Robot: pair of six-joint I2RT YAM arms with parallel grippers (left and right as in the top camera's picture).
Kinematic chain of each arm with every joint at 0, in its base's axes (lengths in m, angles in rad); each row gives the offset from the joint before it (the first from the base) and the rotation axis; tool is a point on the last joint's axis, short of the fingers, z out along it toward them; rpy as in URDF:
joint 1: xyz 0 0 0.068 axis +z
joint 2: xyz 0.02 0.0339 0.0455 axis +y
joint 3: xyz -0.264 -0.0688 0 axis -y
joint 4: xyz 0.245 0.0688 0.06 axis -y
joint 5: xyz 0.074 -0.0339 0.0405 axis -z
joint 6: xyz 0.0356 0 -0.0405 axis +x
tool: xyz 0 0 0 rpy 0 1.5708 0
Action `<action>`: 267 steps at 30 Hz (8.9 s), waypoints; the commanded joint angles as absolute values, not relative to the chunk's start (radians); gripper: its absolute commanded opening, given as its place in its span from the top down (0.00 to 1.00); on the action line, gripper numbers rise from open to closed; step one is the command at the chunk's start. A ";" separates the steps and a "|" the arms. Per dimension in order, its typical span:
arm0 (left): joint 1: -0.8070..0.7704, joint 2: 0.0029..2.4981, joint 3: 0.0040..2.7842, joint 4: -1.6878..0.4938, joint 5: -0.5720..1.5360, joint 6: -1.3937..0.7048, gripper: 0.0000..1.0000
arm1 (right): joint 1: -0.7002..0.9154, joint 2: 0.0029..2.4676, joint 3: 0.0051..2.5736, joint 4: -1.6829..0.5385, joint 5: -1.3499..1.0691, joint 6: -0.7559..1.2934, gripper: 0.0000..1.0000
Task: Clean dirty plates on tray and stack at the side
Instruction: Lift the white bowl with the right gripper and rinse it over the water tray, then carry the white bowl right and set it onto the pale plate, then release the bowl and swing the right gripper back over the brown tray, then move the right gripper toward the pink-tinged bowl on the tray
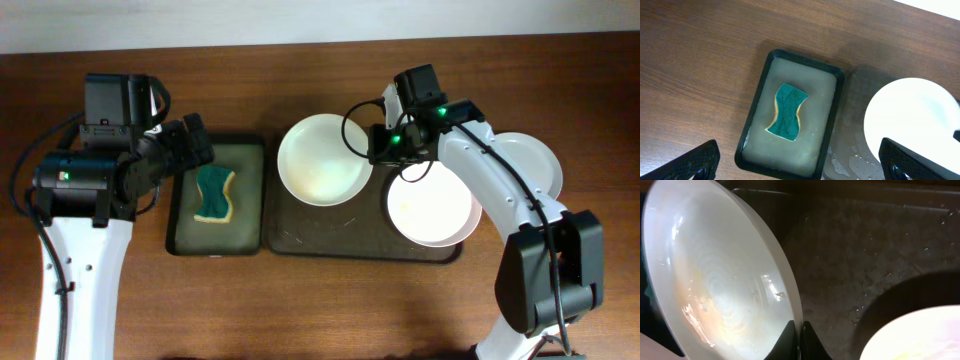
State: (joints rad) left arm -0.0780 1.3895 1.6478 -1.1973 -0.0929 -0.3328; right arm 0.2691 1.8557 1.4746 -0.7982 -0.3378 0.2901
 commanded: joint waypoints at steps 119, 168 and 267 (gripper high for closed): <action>-0.074 1.380 1.655 -1.199 -0.086 -0.324 0.00 | -0.588 1.851 1.471 -0.970 -0.063 0.288 0.96; -0.074 1.380 1.655 -1.199 -0.086 -0.324 0.00 | 0.213 2.136 2.091 -0.944 -0.169 0.105 0.89; -0.074 1.380 1.655 -1.199 -0.086 -0.324 0.00 | 0.250 1.852 2.184 -1.699 0.046 0.261 0.68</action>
